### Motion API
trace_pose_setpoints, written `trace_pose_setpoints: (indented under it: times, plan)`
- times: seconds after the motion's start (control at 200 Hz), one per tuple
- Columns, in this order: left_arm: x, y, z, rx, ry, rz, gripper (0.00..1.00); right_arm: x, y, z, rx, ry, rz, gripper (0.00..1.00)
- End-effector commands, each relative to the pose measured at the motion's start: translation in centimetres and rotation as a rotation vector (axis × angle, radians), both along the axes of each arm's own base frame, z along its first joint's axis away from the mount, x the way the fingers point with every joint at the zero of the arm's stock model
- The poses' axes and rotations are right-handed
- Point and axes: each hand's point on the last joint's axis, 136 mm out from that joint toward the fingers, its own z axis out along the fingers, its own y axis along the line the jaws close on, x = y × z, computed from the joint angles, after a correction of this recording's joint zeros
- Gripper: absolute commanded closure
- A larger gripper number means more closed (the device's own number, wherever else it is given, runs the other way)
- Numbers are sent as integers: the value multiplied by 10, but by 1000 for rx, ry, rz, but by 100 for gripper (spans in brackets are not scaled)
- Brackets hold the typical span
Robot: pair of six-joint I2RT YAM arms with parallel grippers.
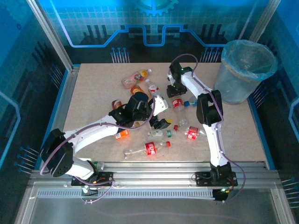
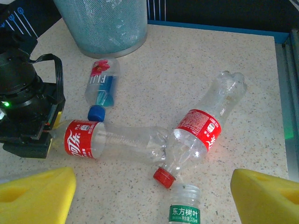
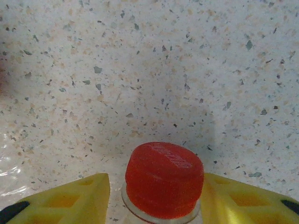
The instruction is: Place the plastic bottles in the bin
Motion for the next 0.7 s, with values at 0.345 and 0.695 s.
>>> trace_pose_setpoints:
  times: [0.345, 0.695]
  plan:
    - [7, 2, 10, 10, -50, 27, 13, 12, 4, 103, 25, -191, 66, 78]
    - [23, -13, 90, -128, -15, 112, 14, -1, -13, 303, 205, -636, 55, 80]
